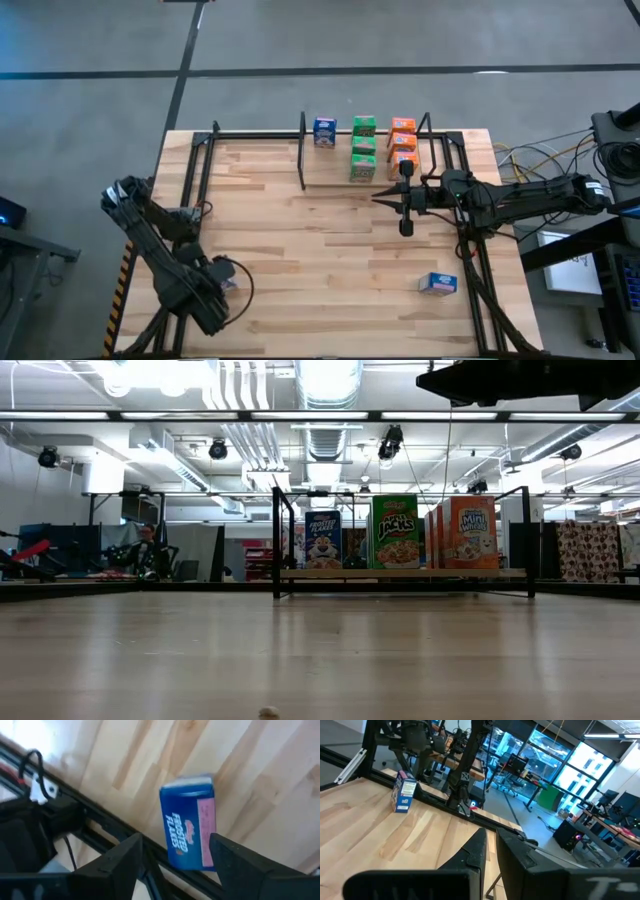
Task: Stack cereal on shelf
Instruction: Put the left blue cereal box aligned with the other blue cereal box on the shelf
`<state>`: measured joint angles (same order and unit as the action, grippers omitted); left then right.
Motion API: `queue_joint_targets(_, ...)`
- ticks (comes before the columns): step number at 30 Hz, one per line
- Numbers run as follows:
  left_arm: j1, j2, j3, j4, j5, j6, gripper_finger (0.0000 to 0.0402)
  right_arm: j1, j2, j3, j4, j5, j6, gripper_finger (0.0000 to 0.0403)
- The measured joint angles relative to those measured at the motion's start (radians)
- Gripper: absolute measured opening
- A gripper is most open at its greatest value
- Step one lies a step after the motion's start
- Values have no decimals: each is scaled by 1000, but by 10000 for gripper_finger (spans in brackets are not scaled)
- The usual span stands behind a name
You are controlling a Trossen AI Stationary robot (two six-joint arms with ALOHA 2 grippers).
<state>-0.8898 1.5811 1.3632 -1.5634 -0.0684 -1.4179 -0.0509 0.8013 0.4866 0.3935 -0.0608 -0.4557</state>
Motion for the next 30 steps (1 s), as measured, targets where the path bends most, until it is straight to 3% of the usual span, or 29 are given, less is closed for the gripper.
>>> queue_joint_targets(5,0,-1,0,48,41,-18,232,0,0,0,0,0,1,34)
queue_joint_targets(9,-2,-36,0,71,-22,-73,221,0,0,0,0,0,2,34)
queue_joint_targets(18,-2,-49,-59,76,-25,-170,216,0,0,-1,-19,0,1,34)
queue_joint_targets(30,-6,-65,-122,169,-25,-163,229,0,0,-1,-21,0,2,34)
